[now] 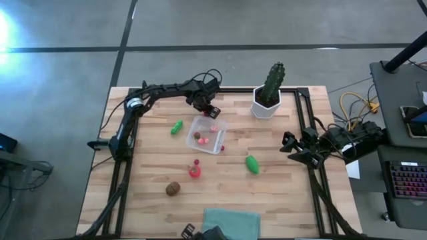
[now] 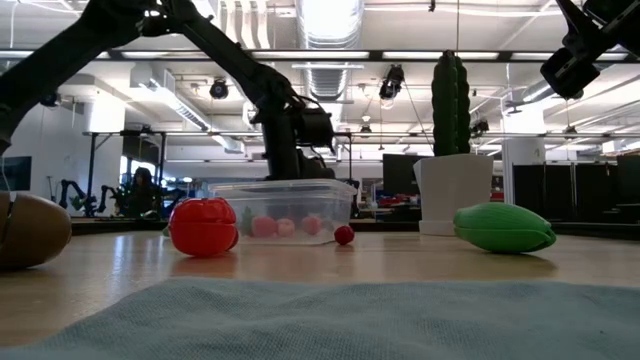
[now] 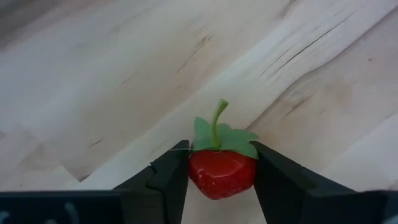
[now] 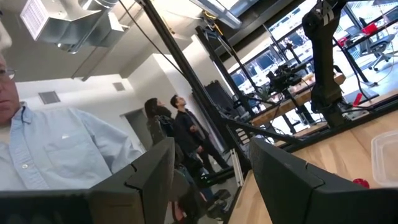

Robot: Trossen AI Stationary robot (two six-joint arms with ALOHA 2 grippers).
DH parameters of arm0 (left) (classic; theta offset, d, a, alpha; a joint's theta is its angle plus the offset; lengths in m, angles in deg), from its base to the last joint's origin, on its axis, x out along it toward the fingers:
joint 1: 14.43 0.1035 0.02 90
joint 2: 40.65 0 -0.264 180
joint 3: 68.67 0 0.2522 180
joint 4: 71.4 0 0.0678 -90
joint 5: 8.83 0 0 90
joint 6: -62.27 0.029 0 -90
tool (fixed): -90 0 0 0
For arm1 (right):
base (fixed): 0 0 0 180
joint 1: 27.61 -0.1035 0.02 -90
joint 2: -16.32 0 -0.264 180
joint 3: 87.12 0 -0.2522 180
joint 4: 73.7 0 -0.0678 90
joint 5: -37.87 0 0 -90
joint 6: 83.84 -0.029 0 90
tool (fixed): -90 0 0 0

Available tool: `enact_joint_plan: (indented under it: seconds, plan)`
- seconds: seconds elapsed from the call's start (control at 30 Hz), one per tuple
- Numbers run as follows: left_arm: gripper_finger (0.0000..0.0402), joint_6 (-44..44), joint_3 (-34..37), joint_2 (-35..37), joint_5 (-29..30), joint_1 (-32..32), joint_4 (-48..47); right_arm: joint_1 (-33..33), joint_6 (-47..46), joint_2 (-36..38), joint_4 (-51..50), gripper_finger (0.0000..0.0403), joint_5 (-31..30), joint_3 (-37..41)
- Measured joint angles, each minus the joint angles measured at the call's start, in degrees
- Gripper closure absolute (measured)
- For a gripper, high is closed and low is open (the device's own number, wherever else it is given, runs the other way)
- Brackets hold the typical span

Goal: Pick and placing Produce into tupperware
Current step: Put the red strawberry into the transparent bin

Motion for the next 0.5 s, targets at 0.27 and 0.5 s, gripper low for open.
enact_joint_plan:
  seconds: [0.27,0.5]
  plan:
    - [0.0275,1.5,-2.4,6.9,0.3,0.2,-2.0,0.0,0.0,0.0,-0.4,0.0202,0.0,0.0]
    - [0.0263,8.5,-2.3,17.5,-2.7,-2.2,-10.5,0.0,-0.2,0.0,-0.8,0.0202,0.0,0.0]
